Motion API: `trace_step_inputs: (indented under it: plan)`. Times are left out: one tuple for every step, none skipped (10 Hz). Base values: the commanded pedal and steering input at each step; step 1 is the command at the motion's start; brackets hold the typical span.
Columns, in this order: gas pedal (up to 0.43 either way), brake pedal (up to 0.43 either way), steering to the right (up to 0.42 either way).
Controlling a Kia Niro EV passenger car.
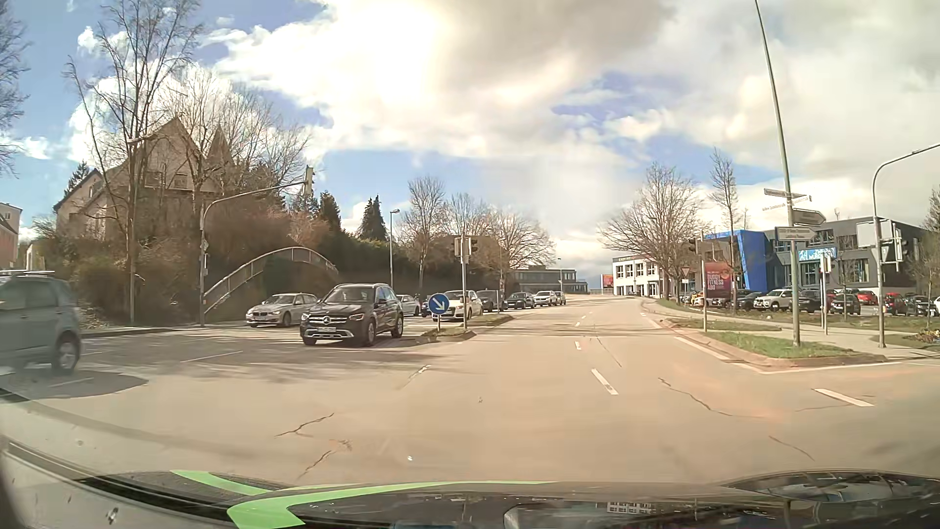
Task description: Follow the waypoints while adhering to traffic rules and regulations
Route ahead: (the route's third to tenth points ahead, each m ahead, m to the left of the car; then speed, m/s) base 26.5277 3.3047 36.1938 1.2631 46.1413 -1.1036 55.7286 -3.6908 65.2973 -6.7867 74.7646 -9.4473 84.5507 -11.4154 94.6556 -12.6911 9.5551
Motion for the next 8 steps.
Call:
trace_step_inputs:
  plan:
    - [0.398,0.000,0.034]
    - [0.398,0.000,0.030]
    - [0.390,0.000,0.028]
    - [0.370,0.000,0.028]
    - [0.358,0.000,0.028]
    - [0.358,0.000,0.027]
    - [0.358,0.000,0.028]
    - [0.331,0.000,0.028]
